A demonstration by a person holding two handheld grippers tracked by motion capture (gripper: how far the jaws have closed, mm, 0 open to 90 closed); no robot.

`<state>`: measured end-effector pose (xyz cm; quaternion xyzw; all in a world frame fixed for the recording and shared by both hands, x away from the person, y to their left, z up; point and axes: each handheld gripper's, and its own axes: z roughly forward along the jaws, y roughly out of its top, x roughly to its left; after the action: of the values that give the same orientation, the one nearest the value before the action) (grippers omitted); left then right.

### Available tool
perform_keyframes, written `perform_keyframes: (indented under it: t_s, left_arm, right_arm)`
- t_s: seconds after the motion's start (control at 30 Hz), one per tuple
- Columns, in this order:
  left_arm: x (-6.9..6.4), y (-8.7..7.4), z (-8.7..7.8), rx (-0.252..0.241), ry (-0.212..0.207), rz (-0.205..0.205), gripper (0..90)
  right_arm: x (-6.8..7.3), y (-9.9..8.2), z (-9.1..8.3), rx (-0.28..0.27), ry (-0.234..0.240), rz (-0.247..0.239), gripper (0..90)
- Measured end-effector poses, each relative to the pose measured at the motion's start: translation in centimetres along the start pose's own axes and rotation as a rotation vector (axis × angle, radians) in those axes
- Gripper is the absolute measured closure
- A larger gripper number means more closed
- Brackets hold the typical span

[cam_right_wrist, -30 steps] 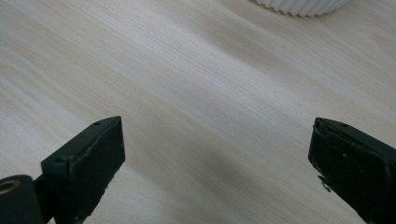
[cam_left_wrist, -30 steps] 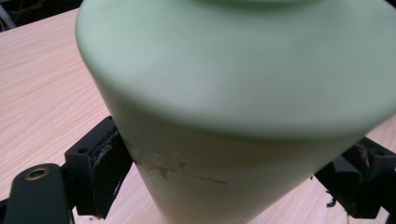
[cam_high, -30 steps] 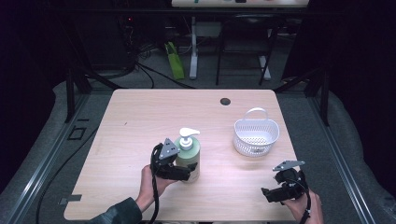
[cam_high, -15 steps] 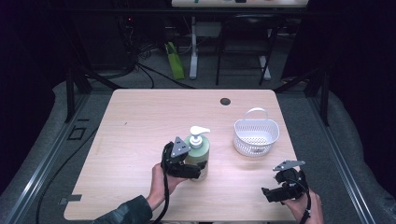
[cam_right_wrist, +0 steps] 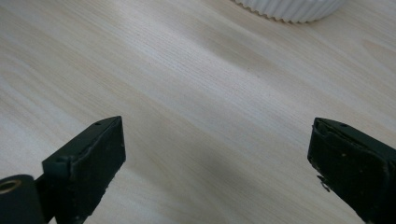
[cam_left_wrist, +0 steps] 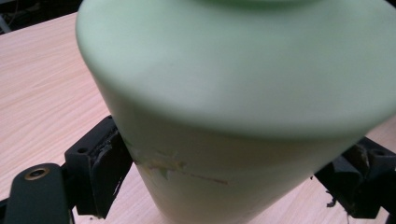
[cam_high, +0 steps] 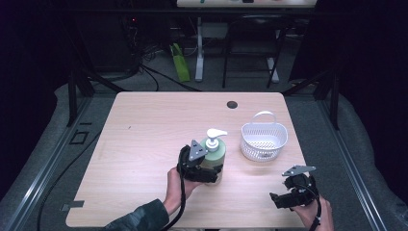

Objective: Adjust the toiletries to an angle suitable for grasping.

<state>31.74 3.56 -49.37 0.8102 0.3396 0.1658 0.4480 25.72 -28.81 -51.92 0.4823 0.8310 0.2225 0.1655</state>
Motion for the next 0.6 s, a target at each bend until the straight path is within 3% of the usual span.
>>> perform_keyframes:
  t_s: [0.6]
  left_arm:
    - [-2.1,1.6,2.5,0.0,0.02,-0.014,12.4]
  right_arm:
    - [0.3,0.2,-0.1,-0.019,0.011,-0.001,4.9]
